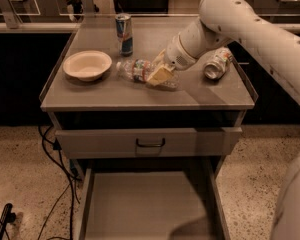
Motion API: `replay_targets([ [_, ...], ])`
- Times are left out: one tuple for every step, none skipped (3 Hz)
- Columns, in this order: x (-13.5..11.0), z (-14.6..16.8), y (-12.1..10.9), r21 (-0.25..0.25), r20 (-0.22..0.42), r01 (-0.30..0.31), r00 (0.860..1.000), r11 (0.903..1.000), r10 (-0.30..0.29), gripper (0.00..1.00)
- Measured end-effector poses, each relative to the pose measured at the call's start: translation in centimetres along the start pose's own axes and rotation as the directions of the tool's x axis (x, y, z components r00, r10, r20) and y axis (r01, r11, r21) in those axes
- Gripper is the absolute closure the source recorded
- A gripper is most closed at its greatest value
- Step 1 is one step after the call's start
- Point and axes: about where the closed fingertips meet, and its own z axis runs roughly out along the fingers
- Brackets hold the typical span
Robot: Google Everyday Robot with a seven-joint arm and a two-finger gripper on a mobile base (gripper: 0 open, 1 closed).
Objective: Place water bottle into middle drawer
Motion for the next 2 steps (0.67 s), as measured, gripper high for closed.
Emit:
replay_targets([
  [0.0, -1.1, 0.1, 0.005, 0.0, -0.007, 1.0, 1.0, 0.007, 1.0],
  [0.7, -5.5, 1.0, 0.03, 0.004, -0.041, 0.999, 0.9987, 0.041, 1.0],
])
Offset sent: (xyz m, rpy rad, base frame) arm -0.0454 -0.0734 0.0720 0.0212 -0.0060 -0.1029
